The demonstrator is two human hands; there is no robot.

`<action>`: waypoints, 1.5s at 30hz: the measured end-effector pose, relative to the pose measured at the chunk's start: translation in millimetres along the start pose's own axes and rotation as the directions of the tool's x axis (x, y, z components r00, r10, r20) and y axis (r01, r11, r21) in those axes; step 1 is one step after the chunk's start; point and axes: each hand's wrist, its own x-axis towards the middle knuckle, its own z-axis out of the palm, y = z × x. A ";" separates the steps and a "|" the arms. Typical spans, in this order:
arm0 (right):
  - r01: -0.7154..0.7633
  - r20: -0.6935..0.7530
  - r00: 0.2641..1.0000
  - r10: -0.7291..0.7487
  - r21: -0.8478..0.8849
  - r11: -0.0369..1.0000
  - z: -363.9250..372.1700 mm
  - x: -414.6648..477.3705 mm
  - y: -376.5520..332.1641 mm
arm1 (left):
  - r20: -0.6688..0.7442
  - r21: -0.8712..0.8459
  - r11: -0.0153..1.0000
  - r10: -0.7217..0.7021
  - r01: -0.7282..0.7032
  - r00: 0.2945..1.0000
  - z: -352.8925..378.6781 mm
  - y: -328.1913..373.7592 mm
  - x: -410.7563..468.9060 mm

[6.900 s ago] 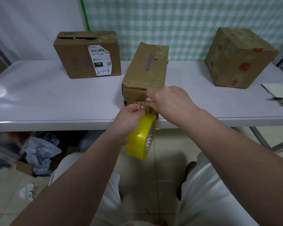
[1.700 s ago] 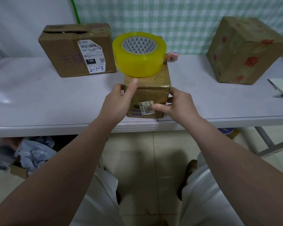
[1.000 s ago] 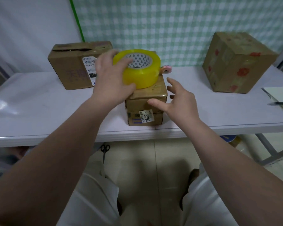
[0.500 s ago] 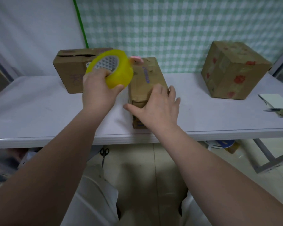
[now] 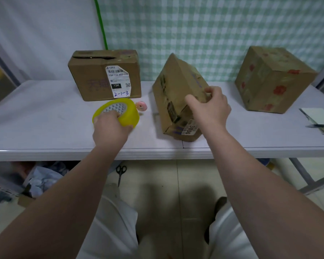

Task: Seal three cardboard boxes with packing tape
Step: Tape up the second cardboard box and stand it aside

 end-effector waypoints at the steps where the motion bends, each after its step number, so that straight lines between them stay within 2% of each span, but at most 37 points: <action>1: -0.073 -0.001 0.997 0.074 0.105 0.992 -3.9 2.4 1.4 | 0.008 0.007 1.000 -0.014 0.014 1.000 2.1 -1.1 -0.9; 4: -0.285 0.078 0.958 0.275 0.362 0.888 -12.4 3.8 10.9 | 0.046 0.042 0.998 -0.042 0.040 0.998 7.8 -4.6 -1.5; 7: -0.421 0.194 0.907 0.374 0.463 0.780 -17.6 0.0 22.8 | 0.081 0.113 0.993 -0.043 0.034 0.996 12.2 -6.1 -1.6; 11: -0.489 0.284 0.872 0.398 0.508 0.709 -22.8 -1.4 33.8 | 0.121 0.168 0.986 -0.030 0.009 0.992 17.7 -7.5 -1.7; 15: -0.495 0.363 0.865 0.345 0.513 0.701 -27.2 -1.8 35.7 | 0.110 0.279 0.960 -0.046 0.013 0.993 18.4 -0.9 -2.8; 16: -0.497 0.380 0.862 0.334 0.508 0.704 -28.8 -2.0 35.2 | 0.069 0.261 0.965 0.003 -0.021 0.998 16.9 3.9 -2.1; 18: -0.496 0.408 0.858 0.313 0.493 0.715 -31.8 -3.1 34.2 | -0.019 0.073 0.974 0.217 -0.215 0.976 11.8 19.5 -1.4; 20: -0.495 0.424 0.854 0.302 0.482 0.723 -33.7 -4.8 33.7 | 0.005 -0.114 0.875 0.475 -0.471 0.880 3.6 42.2 -6.3; 22: -0.494 0.425 0.853 0.304 0.466 0.734 -34.9 -6.6 33.3 | 0.112 -0.205 0.769 0.633 -0.606 0.766 0.2 63.7 -15.0; 23: -0.491 0.426 0.853 0.303 0.457 0.741 -35.8 -7.8 32.7 | 0.183 -0.226 0.753 0.655 -0.618 0.733 0.4 72.3 -19.4; 25: -0.484 0.428 0.854 0.297 0.441 0.756 -37.9 -9.6 32.3 | 0.278 -0.221 0.765 0.644 -0.605 0.713 8.6 80.2 -20.6; 29: -0.436 0.400 0.876 0.269 0.421 0.796 -40.5 -9.0 33.3 | 0.235 -0.111 0.787 0.614 -0.607 0.753 18.5 86.7 -12.2; 33: -0.328 0.341 0.920 0.195 0.394 0.858 -39.5 -6.8 27.6 | 0.212 -0.056 0.838 0.542 -0.543 0.813 13.6 96.1 -12.9; 35: -0.254 0.315 0.940 0.130 0.393 0.884 -40.1 -4.7 20.5 | 0.210 -0.150 0.864 0.503 -0.481 0.838 7.9 99.9 -13.7; 37: -0.103 0.253 0.967 0.018 0.327 0.940 -41.6 1.3 17.6 | 0.246 -0.407 0.868 0.406 -0.286 0.880 -0.8 105.5 -12.4; 38: 0.029 0.203 0.976 -0.075 0.223 0.975 -42.6 3.9 16.9 | 0.305 -0.572 0.813 0.334 -0.109 0.892 -5.8 109.1 -11.8; 39: 0.189 0.173 0.965 -0.199 0.071 0.979 -43.9 4.4 15.9 | 0.396 -0.696 0.712 0.270 0.095 0.878 -9.7 111.5 -10.9; 40: 0.360 0.165 0.925 -0.342 -0.095 0.928 -44.6 3.6 14.5 | 0.490 -0.751 0.602 0.235 0.270 0.839 -12.7 113.0 -9.8; 42: 0.612 0.207 0.789 -0.578 -0.339 0.714 -42.6 1.9 15.3 | 0.603 -0.771 0.436 0.261 0.465 0.754 -14.1 113.1 -8.1; 43: 0.674 0.231 0.729 -0.644 -0.403 0.619 -41.3 0.8 17.3 | 0.621 -0.772 0.383 0.281 0.508 0.732 -12.5 112.5 -8.4; 45: 0.750 0.281 0.646 -0.710 -0.407 0.522 -38.0 -1.5 23.8 | 0.629 -0.772 0.338 0.282 0.538 0.724 -5.8 111.3 -10.9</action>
